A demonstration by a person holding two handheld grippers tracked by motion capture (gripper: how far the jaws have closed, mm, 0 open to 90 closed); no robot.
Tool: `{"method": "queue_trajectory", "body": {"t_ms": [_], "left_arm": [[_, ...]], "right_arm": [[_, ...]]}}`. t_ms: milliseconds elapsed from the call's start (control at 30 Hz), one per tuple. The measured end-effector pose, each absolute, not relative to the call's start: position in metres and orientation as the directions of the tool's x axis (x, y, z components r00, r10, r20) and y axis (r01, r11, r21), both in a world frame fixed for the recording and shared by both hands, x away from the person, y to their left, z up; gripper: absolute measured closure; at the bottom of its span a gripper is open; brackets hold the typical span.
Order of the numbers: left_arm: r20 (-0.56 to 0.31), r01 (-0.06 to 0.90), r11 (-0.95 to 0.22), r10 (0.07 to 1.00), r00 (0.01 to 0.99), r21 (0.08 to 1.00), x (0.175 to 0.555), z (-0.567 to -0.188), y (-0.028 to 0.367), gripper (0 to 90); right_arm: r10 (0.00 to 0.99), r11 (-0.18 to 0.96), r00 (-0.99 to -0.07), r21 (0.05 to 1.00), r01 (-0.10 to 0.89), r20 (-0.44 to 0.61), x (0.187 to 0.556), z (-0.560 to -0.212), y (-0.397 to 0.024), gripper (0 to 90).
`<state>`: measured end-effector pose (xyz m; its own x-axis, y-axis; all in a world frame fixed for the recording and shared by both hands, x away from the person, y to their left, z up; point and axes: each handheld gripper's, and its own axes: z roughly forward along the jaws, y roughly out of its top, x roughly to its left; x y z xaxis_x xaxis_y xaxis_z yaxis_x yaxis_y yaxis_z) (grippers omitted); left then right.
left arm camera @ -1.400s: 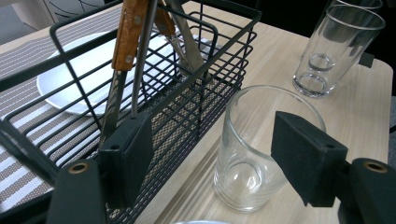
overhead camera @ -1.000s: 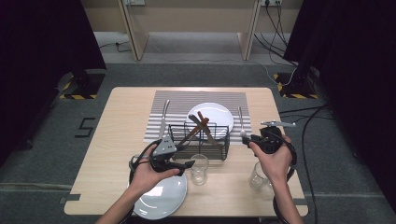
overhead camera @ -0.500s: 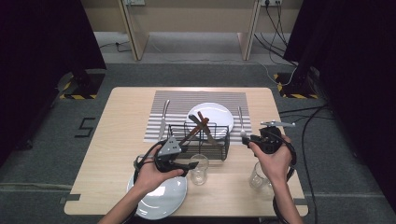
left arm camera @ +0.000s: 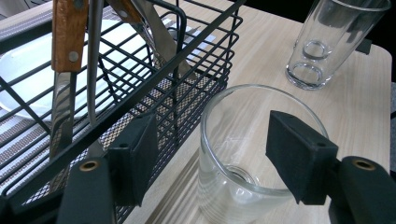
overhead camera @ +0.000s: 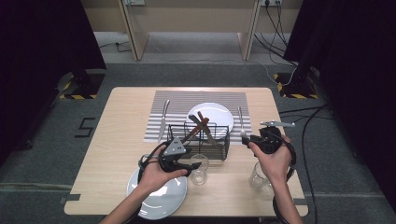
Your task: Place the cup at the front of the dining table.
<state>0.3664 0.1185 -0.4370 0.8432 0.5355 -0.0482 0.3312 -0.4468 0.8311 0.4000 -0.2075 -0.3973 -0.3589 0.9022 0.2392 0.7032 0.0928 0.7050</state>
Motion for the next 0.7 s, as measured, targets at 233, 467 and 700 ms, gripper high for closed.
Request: {"method": "queue_trajectory", "body": {"t_ms": [233, 467, 700], "left_arm": [[-0.054, 0.34, -0.451, 0.537, 0.842, 0.825, 0.3692, -0.4389, 0.1163, 38.6], [-0.067, 0.345, -0.453, 0.525, 0.849, 0.822, 0.3687, -0.4404, 0.115, 51.4], [-0.068, 0.347, -0.459, 0.522, 0.85, 0.818, 0.3691, -0.4395, 0.113, 63.1]], "right_arm": [[0.901, 0.094, -0.359, 0.701, 0.707, 0.242, 0.4001, -0.398, -0.2068, 58.6], [0.901, 0.096, -0.361, 0.701, 0.707, 0.241, 0.4002, -0.3981, -0.2063, 58.7], [0.901, 0.093, -0.36, 0.701, 0.707, 0.244, 0.4002, -0.3979, -0.2069, 58.7]]}}
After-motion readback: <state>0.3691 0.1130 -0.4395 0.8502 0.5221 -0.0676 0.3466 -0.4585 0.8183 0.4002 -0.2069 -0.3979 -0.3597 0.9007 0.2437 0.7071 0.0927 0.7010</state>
